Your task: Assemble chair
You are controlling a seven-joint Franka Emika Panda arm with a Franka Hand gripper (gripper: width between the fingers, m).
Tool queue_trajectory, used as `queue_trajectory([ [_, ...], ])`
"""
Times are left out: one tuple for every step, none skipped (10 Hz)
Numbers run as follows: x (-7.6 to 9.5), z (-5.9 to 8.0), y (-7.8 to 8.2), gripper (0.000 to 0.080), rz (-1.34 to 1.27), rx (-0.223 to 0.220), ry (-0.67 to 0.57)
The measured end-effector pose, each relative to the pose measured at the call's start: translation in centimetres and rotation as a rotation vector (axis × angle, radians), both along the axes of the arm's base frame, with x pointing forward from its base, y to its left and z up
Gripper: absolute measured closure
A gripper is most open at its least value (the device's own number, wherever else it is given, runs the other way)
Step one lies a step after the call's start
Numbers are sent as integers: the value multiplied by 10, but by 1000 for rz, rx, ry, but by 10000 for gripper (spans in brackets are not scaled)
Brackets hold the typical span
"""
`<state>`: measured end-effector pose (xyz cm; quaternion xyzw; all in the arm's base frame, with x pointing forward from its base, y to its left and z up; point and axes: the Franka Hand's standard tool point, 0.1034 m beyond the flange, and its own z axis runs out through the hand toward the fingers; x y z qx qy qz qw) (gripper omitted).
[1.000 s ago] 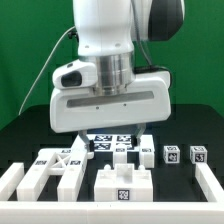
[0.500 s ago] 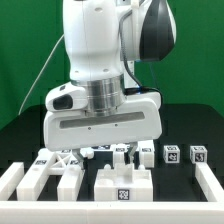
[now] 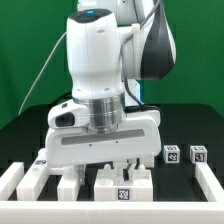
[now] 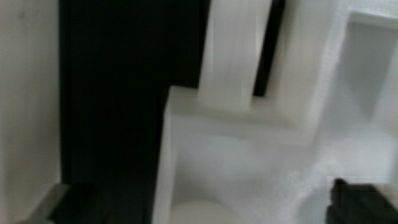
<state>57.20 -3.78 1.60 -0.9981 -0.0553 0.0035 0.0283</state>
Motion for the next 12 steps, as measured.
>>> queue_trajectory([
  [0, 0, 0, 239, 0, 0, 0],
  [0, 0, 0, 471, 0, 0, 0],
  [0, 0, 0, 622, 0, 0, 0],
  [0, 0, 0, 622, 0, 0, 0],
  [0, 0, 0, 738, 0, 0, 0],
  [0, 0, 0, 770, 0, 0, 0],
  [0, 0, 0, 770, 0, 0, 0],
  [0, 0, 0, 770, 0, 0, 0],
  [0, 0, 0, 770, 0, 0, 0],
  [0, 0, 0, 770, 0, 0, 0],
  [0, 0, 0, 770, 0, 0, 0],
  [0, 0, 0, 770, 0, 0, 0],
])
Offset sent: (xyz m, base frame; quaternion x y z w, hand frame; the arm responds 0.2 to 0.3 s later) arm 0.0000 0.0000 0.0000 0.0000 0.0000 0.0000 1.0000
